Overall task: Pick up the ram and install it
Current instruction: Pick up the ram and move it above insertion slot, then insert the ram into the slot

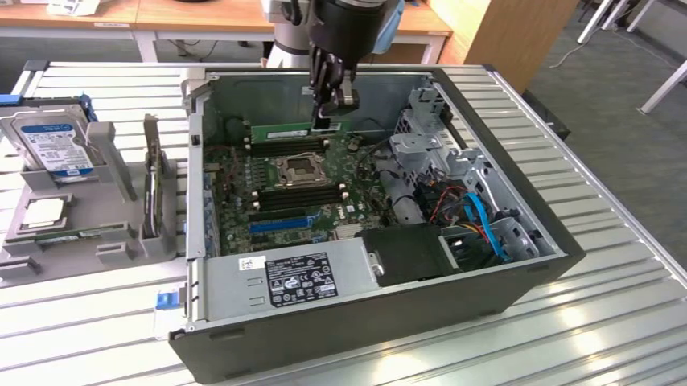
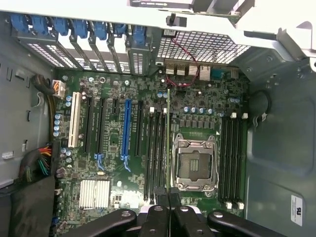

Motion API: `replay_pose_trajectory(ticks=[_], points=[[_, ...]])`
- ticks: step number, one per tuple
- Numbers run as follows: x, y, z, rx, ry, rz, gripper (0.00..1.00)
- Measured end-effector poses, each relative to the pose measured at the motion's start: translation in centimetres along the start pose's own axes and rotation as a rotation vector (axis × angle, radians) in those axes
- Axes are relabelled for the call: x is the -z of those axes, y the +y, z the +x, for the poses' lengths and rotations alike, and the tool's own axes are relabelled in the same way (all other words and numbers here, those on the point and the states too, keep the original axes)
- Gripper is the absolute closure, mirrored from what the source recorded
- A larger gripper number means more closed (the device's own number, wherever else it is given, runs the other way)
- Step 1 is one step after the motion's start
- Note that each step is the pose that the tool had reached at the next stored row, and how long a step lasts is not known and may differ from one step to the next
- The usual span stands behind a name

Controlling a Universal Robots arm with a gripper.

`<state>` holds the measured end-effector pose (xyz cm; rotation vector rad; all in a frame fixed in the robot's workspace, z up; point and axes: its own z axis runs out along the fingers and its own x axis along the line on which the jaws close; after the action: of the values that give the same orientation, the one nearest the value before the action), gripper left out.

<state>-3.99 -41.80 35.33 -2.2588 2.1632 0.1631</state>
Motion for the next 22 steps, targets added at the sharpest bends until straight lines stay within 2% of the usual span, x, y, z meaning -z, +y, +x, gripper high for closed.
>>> replay_pose_trajectory(ticks=[5, 22], points=[[0.02, -0.48, 0.05, 0.000, -0.0001, 0.0000, 0.88], [0.03, -0.50, 0.05, -0.009, -0.0007, 0.0007, 0.88]])
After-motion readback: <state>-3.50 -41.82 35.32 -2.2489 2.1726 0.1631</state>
